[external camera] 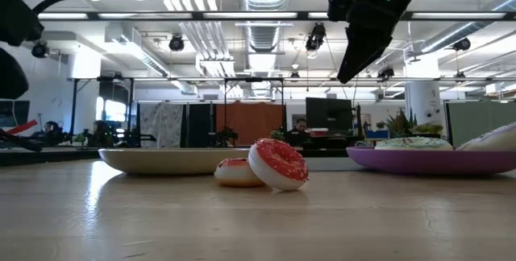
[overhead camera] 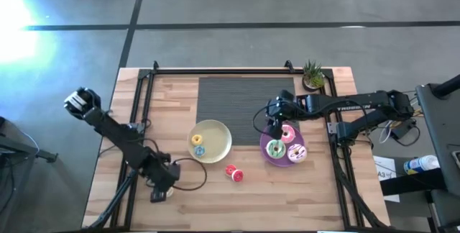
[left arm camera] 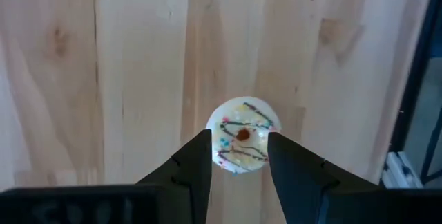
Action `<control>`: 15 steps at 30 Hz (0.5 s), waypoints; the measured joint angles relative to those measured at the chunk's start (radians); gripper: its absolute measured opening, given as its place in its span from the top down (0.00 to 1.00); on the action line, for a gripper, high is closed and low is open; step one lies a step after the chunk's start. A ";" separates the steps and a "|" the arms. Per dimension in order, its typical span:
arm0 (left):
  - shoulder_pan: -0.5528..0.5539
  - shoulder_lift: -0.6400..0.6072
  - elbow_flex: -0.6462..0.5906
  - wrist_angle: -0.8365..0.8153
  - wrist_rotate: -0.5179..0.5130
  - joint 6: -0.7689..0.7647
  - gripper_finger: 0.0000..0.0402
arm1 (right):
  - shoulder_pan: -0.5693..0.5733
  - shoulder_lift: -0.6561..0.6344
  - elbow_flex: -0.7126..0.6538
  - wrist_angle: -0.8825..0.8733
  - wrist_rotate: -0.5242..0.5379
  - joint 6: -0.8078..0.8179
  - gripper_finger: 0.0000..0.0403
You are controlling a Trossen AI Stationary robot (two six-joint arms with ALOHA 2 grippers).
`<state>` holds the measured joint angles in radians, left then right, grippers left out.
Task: Pick & Place donuts
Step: Put the small white donut on the white plate
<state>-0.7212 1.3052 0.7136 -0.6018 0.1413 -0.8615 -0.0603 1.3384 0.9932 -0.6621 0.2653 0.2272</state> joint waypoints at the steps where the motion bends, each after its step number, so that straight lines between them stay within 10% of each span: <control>1: -0.004 0.008 -0.001 0.000 -0.002 -0.007 0.71 | -0.003 0.000 0.000 0.007 0.000 -0.002 0.43; 15: -0.008 0.078 -0.082 0.114 0.023 -0.089 0.73 | -0.020 0.000 0.000 0.023 -0.001 0.005 0.43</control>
<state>-0.7291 1.3834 0.6315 -0.4876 0.1642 -0.9506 -0.0799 1.3384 0.9928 -0.6392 0.2642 0.2317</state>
